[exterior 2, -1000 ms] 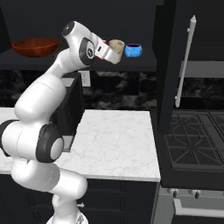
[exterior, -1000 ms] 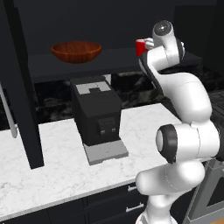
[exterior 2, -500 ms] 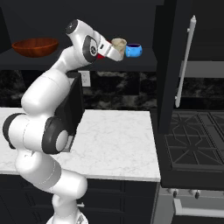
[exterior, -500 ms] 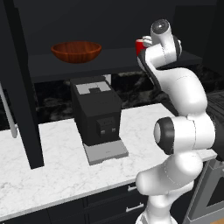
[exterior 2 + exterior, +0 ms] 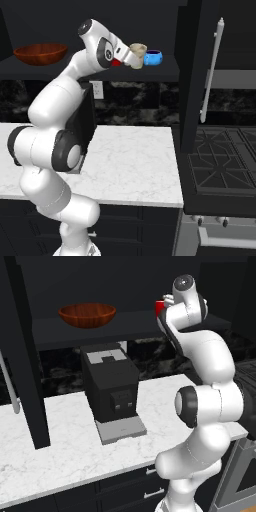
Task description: Gather all objects into one cabinet and sort the glasses and bowls to opposite sides.
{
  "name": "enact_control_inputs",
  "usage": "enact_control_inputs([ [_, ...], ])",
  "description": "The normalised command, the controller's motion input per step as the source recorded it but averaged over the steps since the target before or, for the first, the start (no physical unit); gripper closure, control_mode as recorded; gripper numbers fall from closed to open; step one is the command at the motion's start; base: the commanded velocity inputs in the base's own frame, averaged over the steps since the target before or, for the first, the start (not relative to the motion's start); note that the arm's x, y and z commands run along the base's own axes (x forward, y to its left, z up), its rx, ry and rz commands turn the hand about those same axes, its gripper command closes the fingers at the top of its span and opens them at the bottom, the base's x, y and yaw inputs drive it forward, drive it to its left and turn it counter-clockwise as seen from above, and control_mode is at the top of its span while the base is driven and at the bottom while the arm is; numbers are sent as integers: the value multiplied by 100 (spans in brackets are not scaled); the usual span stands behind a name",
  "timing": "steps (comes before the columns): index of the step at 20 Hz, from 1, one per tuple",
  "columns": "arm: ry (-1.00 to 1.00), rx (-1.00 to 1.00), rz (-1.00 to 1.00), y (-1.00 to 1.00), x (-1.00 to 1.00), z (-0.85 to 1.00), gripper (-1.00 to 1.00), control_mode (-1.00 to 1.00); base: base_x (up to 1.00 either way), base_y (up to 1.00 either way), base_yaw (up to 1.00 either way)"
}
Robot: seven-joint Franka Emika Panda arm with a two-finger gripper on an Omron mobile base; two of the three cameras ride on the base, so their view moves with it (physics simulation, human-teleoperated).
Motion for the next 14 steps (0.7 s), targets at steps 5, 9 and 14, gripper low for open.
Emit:
enact_control_inputs([
  [5,4,0,0,-13,12,-14,-100,-100,0,0,0],
  [9,0,0,0,-8,0,-14,-100,-100,0,0,0],
  [14,0,0,0,-3,-25,-5,-100,-100,0,0,0],
])
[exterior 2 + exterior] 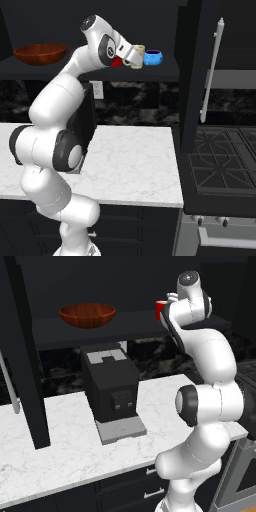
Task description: Gather all objects into one cabinet and sort the glasses and bowls to opposite sides.
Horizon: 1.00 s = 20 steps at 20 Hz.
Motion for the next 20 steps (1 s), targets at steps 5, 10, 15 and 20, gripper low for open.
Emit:
enact_control_inputs([
  [5,-1,0,0,0,-37,-3,-100,-100,0,0,0],
  [10,-4,0,0,1,-39,0,-100,-100,0,0,0],
  [15,-13,0,0,36,-66,0,-100,-100,0,0,0],
  [20,-12,0,0,50,-71,0,-100,-100,0,0,0],
])
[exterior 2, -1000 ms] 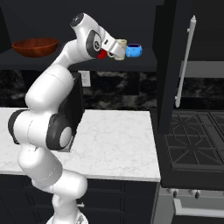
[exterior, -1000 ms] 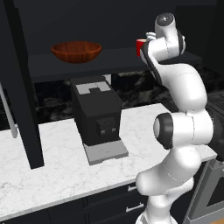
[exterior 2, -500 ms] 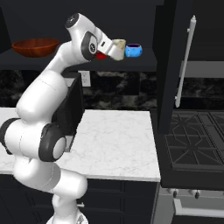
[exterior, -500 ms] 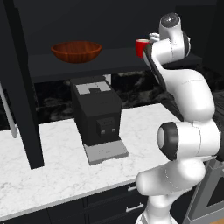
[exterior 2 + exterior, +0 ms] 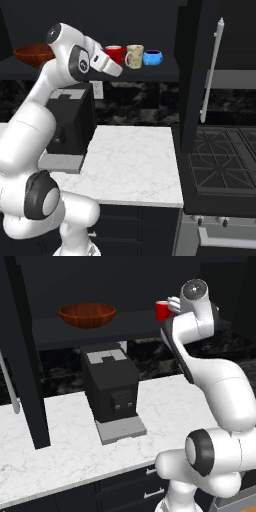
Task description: Gather all objects into one cabinet and sort the glasses and bowls to opposite sides.
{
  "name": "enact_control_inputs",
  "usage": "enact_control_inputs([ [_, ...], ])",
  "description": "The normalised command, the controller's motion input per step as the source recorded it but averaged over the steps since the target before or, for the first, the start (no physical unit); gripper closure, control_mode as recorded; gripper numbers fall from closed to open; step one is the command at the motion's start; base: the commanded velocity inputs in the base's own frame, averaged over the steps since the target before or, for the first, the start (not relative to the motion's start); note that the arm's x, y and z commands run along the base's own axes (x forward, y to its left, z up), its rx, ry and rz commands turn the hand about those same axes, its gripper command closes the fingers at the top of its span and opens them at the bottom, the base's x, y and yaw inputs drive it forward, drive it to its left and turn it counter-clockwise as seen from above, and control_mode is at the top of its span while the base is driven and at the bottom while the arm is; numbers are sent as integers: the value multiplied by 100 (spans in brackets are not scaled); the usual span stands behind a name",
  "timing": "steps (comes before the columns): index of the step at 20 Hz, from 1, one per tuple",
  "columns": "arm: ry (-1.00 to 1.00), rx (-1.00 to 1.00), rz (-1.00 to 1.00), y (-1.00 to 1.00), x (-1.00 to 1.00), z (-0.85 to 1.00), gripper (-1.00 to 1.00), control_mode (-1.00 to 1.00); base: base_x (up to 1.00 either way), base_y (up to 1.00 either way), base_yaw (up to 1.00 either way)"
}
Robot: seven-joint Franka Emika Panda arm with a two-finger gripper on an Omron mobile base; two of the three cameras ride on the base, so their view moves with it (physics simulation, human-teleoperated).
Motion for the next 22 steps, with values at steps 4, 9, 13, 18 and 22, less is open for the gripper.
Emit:
enact_control_inputs([
  [4,-2,0,2,53,-80,-1,-100,-100,0,0,0],
  [9,2,0,10,45,-78,6,-100,-100,0,0,0],
  [13,3,0,20,46,-74,0,-100,-100,0,0,0],
  [18,5,0,35,48,-61,0,-100,-100,0,0,0],
  [22,7,0,42,58,-40,0,-100,-100,0,0,0],
])
